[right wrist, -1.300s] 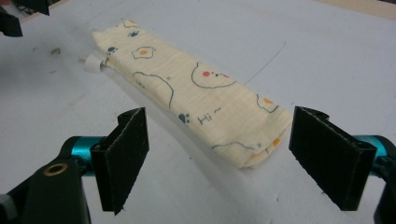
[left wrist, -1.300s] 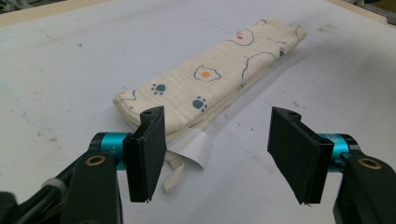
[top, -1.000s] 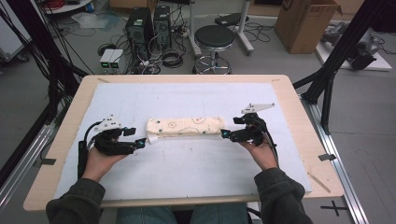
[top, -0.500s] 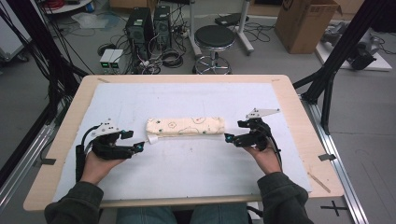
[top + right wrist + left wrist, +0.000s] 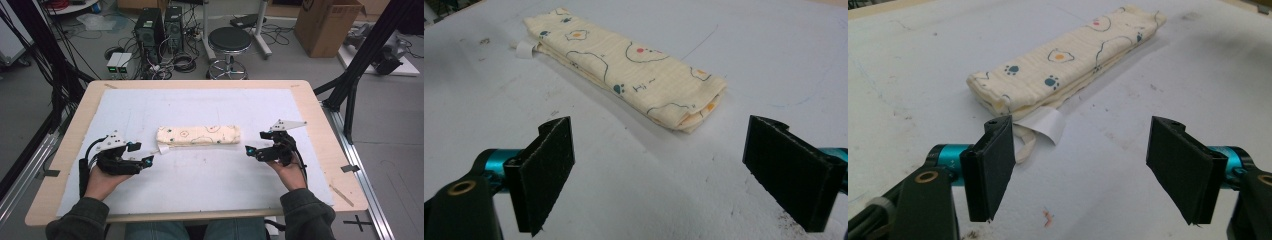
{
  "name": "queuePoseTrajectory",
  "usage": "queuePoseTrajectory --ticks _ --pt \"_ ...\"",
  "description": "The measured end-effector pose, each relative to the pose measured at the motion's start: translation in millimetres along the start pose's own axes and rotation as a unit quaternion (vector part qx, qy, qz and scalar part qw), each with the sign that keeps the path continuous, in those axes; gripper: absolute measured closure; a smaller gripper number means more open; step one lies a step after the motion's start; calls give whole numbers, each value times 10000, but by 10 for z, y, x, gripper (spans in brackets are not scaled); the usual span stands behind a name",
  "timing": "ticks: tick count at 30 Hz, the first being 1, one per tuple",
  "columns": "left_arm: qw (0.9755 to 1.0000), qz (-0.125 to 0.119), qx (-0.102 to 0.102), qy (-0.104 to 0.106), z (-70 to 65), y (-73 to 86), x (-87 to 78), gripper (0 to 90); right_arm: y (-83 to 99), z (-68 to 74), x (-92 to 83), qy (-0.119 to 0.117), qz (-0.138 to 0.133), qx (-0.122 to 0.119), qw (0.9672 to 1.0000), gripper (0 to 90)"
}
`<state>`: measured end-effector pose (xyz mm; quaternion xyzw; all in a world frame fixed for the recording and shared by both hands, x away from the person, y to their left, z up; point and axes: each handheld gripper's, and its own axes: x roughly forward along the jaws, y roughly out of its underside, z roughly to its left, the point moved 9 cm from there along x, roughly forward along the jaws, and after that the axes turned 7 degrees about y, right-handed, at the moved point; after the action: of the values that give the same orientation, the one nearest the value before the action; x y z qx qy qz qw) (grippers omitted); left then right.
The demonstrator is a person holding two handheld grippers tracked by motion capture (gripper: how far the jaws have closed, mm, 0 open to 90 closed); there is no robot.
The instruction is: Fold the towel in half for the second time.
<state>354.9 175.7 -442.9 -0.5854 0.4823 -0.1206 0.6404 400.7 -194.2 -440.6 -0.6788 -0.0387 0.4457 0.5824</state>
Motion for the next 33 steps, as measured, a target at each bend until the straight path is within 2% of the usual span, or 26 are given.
queuePoseTrajectory --ticks 13,20,33 --pt "9999 -84 -95 -71 7 116 -131 267 137 -35 -110 51 -31 23 10000 124" --pt "10000 -51 -14 -83 -24 154 -187 264 191 -60 -157 77 -52 73 9999 124" --pt "9999 -88 -27 -146 -53 238 -278 259 358 -101 -268 161 -49 125 9998 124"
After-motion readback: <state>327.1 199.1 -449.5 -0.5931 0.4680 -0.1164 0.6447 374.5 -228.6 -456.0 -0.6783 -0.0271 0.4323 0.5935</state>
